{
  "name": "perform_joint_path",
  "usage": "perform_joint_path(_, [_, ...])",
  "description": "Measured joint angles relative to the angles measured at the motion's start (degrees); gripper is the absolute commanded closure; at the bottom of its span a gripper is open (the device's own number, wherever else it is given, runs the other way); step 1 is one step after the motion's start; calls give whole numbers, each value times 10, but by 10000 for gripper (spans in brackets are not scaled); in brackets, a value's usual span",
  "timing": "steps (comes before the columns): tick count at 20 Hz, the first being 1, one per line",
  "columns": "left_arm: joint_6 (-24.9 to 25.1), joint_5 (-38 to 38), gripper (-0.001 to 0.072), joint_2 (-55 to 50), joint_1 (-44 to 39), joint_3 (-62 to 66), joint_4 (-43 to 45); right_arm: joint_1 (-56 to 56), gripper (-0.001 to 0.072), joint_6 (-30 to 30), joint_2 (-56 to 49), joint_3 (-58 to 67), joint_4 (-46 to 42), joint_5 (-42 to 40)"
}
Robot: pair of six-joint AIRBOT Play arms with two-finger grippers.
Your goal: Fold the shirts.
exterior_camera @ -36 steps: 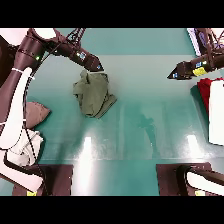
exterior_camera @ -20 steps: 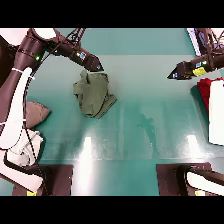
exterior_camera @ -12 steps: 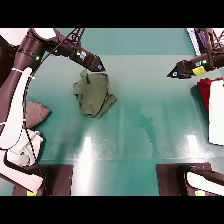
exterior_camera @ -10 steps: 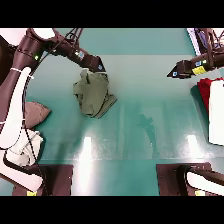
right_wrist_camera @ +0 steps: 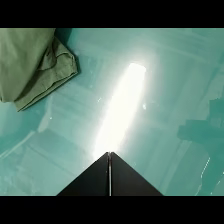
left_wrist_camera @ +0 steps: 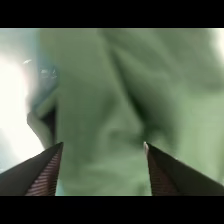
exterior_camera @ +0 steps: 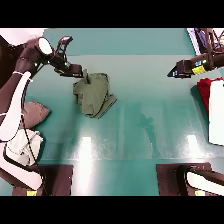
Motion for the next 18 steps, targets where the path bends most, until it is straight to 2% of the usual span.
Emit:
perform_joint_path(3, [-4,20,103,-20,3,-13,-17,0,688,0,0,0,0,0])
perform_joint_path(4, [-5,29,341,-24,3,-16,-26,0,688,0,0,0,0,0])
perform_joint_path(5, [-6,36,676,-27,3,-17,-36,0,688,0,0,0,0,0])
perform_joint_path(10, [-6,50,687,-34,4,-20,-81,0,689,0,0,0,0,-2])
perform_joint_path(13, [-4,28,687,-31,2,10,-123,0,688,0,1,10,0,2])
perform_joint_path(15, [14,17,687,-15,-8,58,-158,0,689,0,3,39,1,5])
perform_joint_path(18, [68,14,687,28,-35,142,-229,0,688,0,17,102,1,-10])
